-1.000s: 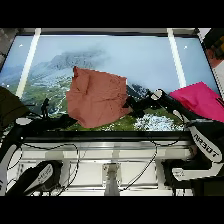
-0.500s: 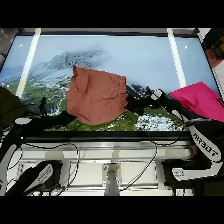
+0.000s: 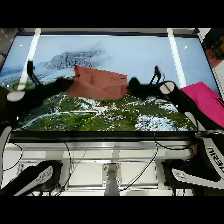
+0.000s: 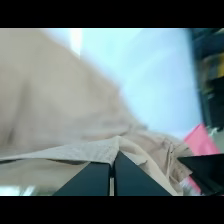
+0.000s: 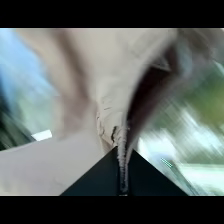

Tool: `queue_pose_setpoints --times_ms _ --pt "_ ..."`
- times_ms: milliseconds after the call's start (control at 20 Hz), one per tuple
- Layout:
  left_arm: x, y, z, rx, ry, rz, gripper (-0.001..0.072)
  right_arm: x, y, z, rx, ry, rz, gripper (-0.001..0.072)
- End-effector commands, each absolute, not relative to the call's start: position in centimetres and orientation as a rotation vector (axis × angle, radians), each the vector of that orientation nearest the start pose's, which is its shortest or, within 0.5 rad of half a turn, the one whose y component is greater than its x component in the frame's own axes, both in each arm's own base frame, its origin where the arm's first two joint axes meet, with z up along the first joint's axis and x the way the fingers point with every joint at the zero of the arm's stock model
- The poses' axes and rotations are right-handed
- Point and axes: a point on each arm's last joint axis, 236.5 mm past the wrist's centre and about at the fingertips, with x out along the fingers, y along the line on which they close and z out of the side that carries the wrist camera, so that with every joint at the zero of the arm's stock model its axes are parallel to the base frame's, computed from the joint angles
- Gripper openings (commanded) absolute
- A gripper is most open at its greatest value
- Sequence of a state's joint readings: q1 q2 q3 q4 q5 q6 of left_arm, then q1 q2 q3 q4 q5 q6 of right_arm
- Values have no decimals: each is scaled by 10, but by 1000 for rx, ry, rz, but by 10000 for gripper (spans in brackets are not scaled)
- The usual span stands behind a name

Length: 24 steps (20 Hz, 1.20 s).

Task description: Fold the clothes and pants, and hang the long-sleeved shirts on hangers.

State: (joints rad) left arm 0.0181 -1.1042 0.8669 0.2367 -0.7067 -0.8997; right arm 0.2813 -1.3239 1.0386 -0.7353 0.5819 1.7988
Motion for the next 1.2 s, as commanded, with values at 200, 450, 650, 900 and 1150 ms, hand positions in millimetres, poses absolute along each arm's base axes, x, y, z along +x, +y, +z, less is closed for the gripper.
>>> queue_pose_setpoints --times_ms 200,450,650,900,1150 --pt "524 -184 254 -702 325 -583 6 539 190 210 972 379 290 17" --pt "557 -180 307 -706 190 -591 5 590 172 251 1005 158 257 17" --pt "568 -174 340 -735 104 -587 5 617 174 275 1017 75 277 18" --pt "571 -176 339 -706 101 -593 6 635 190 280 1013 88 319 18" --pt "567 -193 302 -556 210 -650 5 637 195 227 959 299 324 19"
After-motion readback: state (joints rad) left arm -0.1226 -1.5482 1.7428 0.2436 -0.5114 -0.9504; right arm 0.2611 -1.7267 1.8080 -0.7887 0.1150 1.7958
